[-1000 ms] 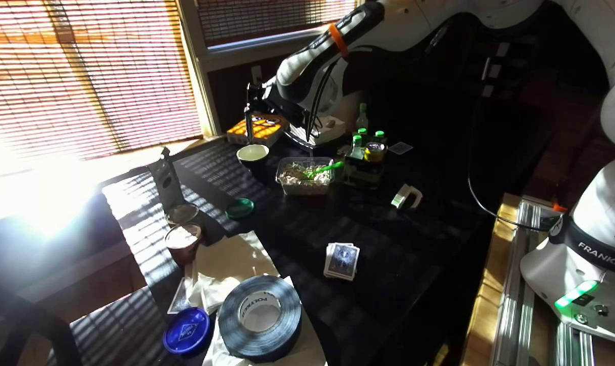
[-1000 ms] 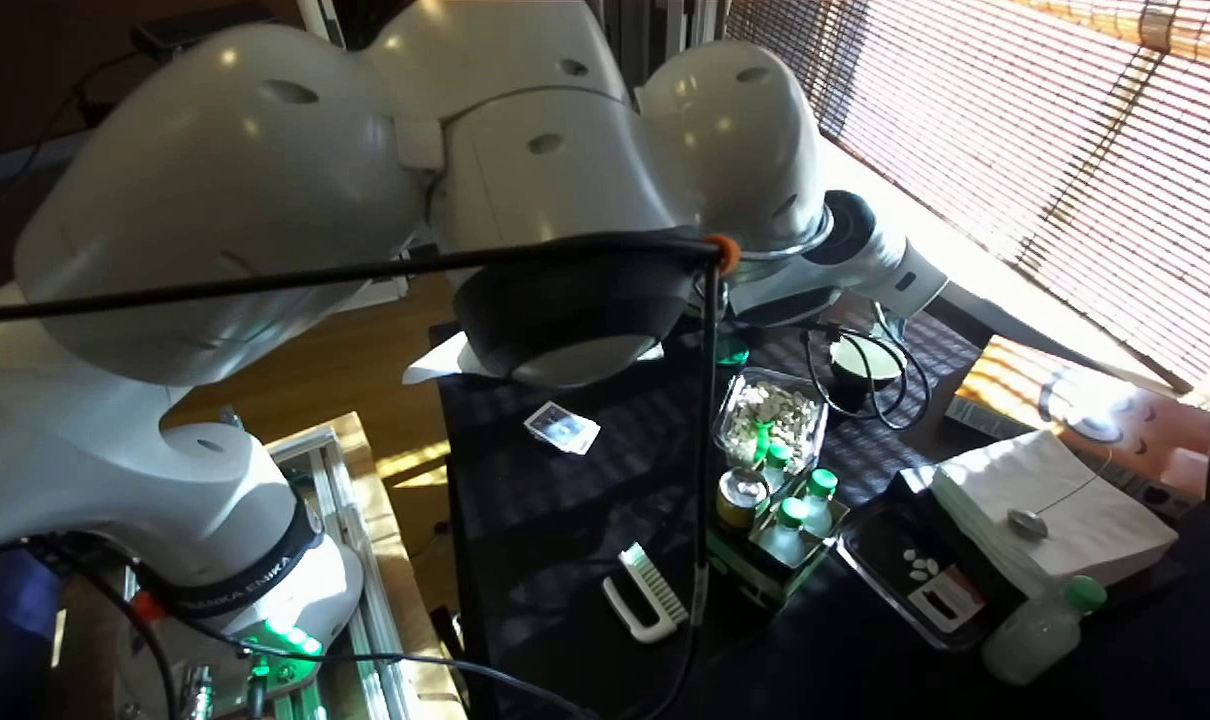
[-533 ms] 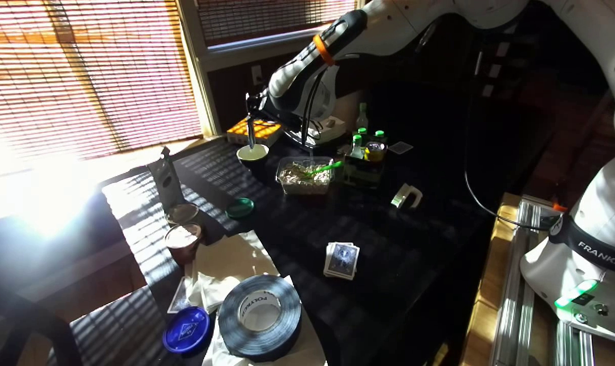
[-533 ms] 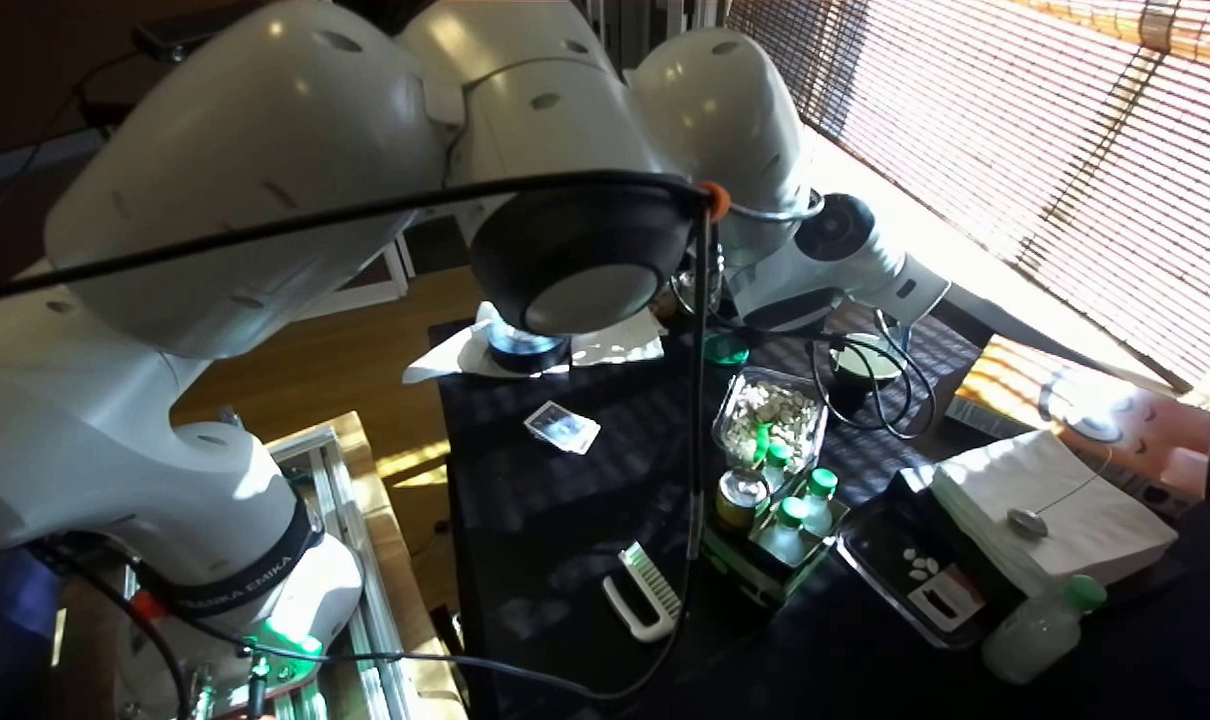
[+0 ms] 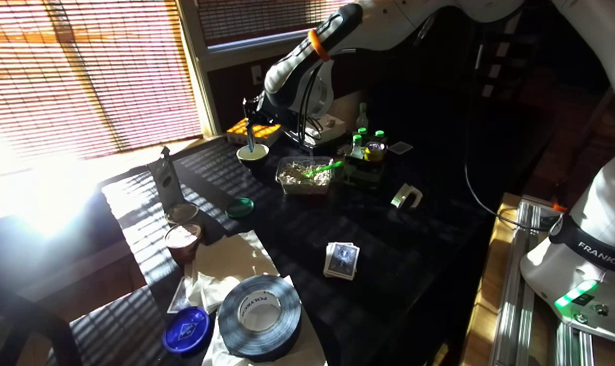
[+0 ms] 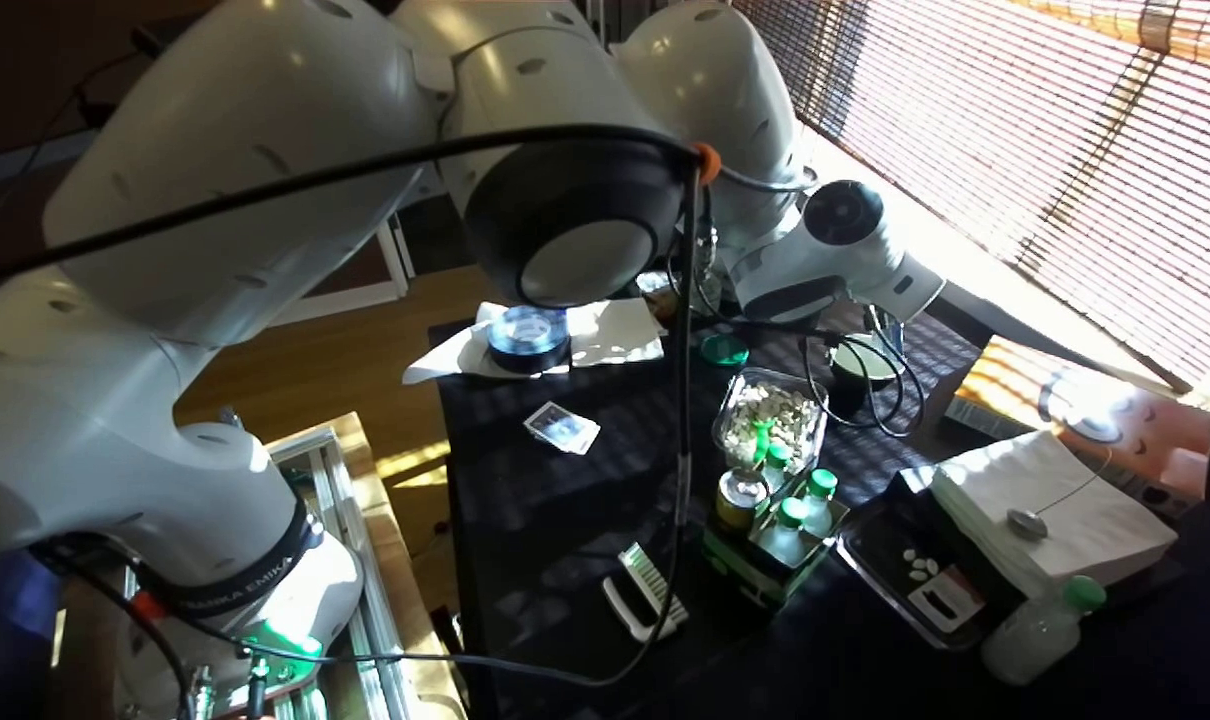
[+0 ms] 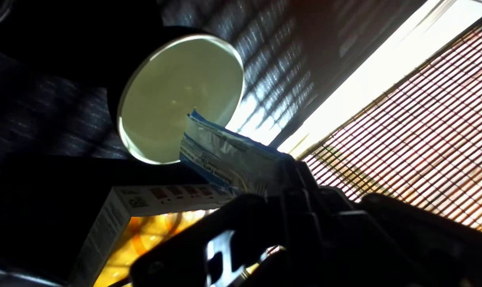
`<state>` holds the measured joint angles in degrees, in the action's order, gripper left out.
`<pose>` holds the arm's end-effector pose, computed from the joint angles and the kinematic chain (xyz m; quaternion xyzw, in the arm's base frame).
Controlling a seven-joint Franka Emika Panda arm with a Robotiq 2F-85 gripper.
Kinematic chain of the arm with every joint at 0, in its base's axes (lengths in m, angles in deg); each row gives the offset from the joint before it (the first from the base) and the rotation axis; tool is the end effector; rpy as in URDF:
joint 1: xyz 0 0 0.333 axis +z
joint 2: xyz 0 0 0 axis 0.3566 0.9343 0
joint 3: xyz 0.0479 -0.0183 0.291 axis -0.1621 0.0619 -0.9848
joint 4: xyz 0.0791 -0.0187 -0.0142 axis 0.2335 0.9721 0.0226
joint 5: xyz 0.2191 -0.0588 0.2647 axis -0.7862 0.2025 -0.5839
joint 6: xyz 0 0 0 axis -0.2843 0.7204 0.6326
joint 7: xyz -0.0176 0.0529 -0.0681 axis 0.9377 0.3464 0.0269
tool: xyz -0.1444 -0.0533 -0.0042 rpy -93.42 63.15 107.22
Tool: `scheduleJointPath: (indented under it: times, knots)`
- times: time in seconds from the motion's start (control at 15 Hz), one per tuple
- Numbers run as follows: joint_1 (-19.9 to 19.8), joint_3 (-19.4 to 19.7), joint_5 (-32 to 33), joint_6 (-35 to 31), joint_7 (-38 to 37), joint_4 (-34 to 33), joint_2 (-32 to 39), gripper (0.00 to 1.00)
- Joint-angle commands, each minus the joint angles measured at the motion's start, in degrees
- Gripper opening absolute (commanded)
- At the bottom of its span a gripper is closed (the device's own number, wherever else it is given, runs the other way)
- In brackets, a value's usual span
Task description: Put the packet in the bowl
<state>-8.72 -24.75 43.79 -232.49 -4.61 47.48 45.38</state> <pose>0.7202 -0.0686 0.1945 -0.8473 0.3365 -0.3306 0.2441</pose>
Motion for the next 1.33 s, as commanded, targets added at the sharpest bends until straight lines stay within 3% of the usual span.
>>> scheduleJointPath:
  times: [0.0, 0.33, 0.8, 0.87, 1.0, 1.27]
  knots:
    - [0.0, -1.4, -4.4, 4.7, 2.1, -0.7, -1.3, 0.00]
    - [1.9, 0.5, -8.3, 6.9, 2.9, -1.4, -1.8, 0.00]
    - [7.8, 9.2, -10.6, 7.2, 2.5, -2.8, -2.9, 0.00]
    - [8.7, 10.7, -10.6, 7.4, 2.5, -2.8, -3.2, 0.26]
    - [10.2, 13.7, -10.3, 8.9, 2.6, -3.0, -4.5, 0.32]
    - [13.1, 21.3, -8.4, 12.6, 4.9, -3.2, -8.4, 0.60]
